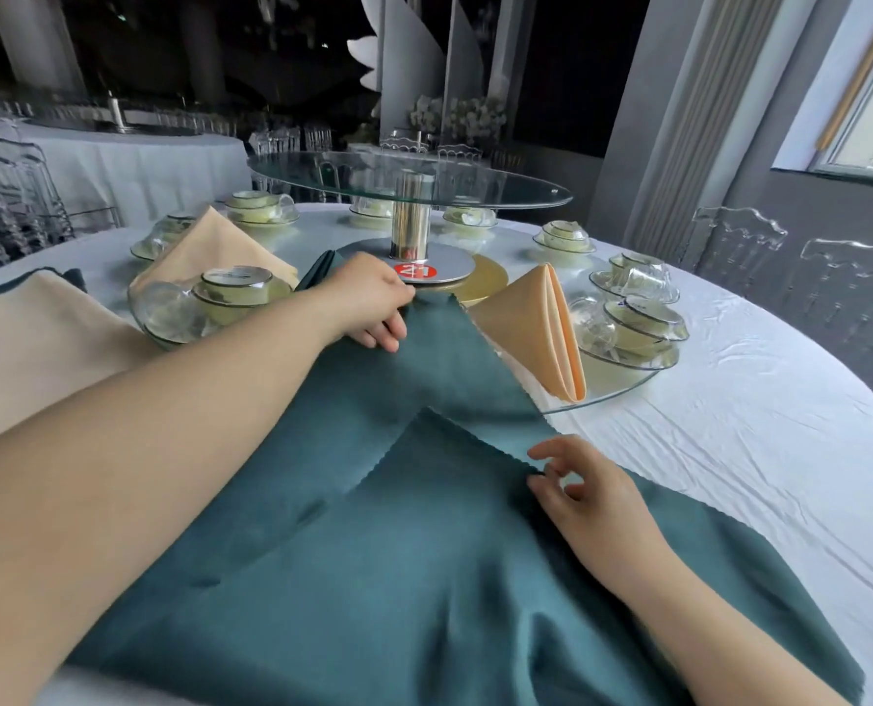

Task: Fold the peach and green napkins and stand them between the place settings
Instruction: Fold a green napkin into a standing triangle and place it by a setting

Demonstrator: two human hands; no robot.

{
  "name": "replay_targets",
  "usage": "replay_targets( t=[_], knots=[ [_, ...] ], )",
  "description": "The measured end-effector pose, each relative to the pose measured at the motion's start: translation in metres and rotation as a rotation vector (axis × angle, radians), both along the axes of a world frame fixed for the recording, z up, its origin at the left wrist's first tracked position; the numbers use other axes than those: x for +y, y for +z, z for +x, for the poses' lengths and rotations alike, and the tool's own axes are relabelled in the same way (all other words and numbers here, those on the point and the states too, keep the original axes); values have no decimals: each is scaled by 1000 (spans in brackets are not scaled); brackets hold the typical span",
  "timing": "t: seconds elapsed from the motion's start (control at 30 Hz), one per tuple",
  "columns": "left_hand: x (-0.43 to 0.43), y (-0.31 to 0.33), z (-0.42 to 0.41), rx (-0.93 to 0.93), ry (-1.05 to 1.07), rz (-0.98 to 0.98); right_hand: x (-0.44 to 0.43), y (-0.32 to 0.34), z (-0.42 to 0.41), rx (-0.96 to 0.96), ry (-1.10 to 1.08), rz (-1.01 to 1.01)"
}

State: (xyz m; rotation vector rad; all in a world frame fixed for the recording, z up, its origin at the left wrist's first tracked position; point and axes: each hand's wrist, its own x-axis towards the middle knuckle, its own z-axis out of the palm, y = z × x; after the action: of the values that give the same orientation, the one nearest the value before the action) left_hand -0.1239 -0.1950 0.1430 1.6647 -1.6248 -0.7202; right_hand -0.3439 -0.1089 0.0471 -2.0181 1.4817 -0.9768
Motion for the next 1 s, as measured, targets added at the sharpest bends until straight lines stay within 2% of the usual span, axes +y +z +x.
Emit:
replay_targets(
  t=[0.2, 0.4, 0.57, 0.7, 0.8, 0.87, 1.0],
  knots=[
    [-38, -29, -6, 82, 88, -125, -34, 1, 2, 59, -32, -42],
    [-11, -45, 12, 125, 88, -242, -57, 15, 11, 214, -52, -184],
    [53, -58, 29, 14, -27, -148, -76, 42, 25, 220, -139, -321],
    [102, -73, 53, 137, -105, 23, -95, 49, 36, 331, -207, -215],
    [114, -93, 64, -39, -82, 106, -99, 42, 44, 353, -248, -116],
    [112, -102, 67, -180, -18, 64, -97, 37, 48, 355, -275, -89],
    [103, -105, 64, -257, 69, 21, -93, 31, 51, 369, -315, -70]
  ],
)
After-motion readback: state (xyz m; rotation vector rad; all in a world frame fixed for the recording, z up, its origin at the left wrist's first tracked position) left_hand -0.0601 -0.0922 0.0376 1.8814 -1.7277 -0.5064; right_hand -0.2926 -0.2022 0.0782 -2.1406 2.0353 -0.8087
